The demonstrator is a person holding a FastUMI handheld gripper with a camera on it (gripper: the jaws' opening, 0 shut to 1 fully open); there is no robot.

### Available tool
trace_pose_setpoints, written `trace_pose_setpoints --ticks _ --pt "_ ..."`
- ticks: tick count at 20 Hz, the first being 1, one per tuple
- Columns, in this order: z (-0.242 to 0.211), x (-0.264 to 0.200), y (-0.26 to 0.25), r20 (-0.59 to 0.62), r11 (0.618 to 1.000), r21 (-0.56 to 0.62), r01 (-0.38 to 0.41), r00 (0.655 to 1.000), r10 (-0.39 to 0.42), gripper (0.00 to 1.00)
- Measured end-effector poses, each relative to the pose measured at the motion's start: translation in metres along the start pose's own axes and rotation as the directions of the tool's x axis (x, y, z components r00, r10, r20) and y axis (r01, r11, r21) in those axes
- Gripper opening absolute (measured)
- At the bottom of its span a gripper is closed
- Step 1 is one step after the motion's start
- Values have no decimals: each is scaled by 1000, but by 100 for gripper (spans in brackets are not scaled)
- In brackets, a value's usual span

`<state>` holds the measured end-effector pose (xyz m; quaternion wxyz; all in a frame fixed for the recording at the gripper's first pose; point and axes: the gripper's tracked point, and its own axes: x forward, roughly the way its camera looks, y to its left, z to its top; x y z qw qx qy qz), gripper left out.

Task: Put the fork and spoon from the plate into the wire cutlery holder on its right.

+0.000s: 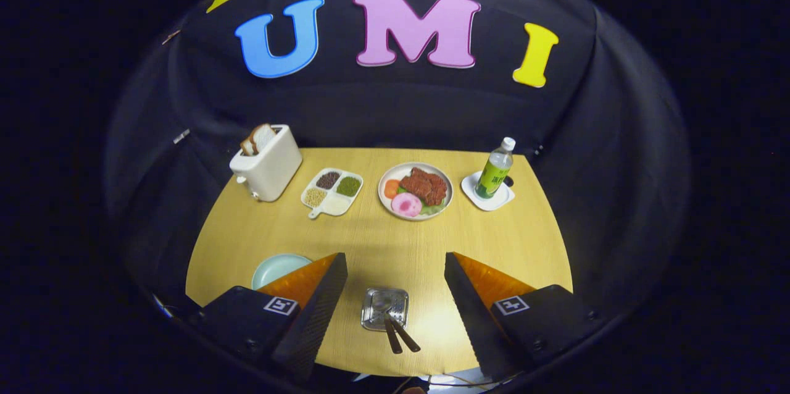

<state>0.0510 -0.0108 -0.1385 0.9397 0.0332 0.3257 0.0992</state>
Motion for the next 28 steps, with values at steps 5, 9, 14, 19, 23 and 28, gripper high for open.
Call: trace_pose_setpoints --ticks 5,9,14,19,23,28 --pt "37 -39 -21 195 997 -80 14 981 2 99" --pt "41 -62 -25 275 996 -84 -34 960 56 99" --pt "25 -65 -38 323 991 -105 -78 940 108 99" --pt "11 -63 -57 367 995 -77 -58 926 82 98" --pt "7 -69 -66 384 996 -81 -48 920 75 99" --pt "-4 -79 -63 392 994 -90 -63 915 93 99"
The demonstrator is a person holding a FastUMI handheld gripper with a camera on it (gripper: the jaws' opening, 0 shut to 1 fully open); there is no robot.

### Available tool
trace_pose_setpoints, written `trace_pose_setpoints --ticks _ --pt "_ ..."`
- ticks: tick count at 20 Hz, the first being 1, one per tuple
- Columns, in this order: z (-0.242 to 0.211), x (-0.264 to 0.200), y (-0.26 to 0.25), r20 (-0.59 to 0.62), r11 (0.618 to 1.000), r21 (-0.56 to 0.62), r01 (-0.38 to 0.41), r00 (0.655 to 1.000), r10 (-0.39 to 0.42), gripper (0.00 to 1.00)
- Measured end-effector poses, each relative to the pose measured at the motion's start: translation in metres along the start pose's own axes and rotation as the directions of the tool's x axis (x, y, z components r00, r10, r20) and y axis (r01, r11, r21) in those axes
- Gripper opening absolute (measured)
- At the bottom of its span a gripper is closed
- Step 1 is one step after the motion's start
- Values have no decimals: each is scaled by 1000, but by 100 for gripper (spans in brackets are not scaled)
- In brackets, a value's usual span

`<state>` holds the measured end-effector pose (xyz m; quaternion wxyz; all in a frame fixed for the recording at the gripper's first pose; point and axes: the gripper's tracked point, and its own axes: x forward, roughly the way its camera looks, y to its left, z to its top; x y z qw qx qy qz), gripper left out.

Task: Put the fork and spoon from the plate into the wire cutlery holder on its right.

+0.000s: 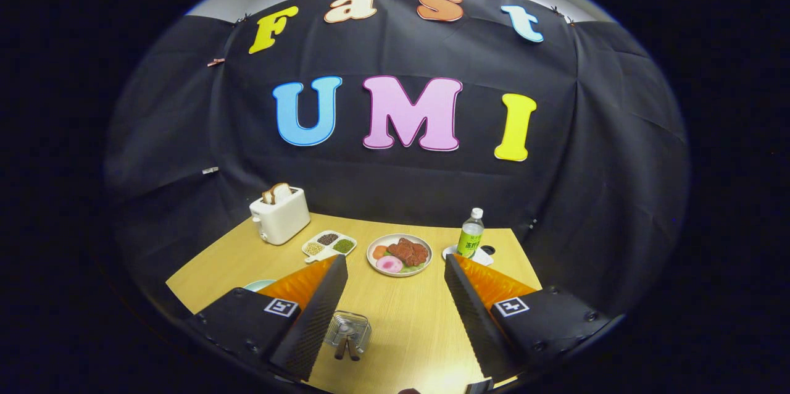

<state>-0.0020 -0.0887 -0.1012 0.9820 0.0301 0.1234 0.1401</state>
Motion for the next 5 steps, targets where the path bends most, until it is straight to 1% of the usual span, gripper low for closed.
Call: trace_pose_setpoints --ticks 5 --pt "1 -8 -1 14 1000 -12 -1 1000 1 99"
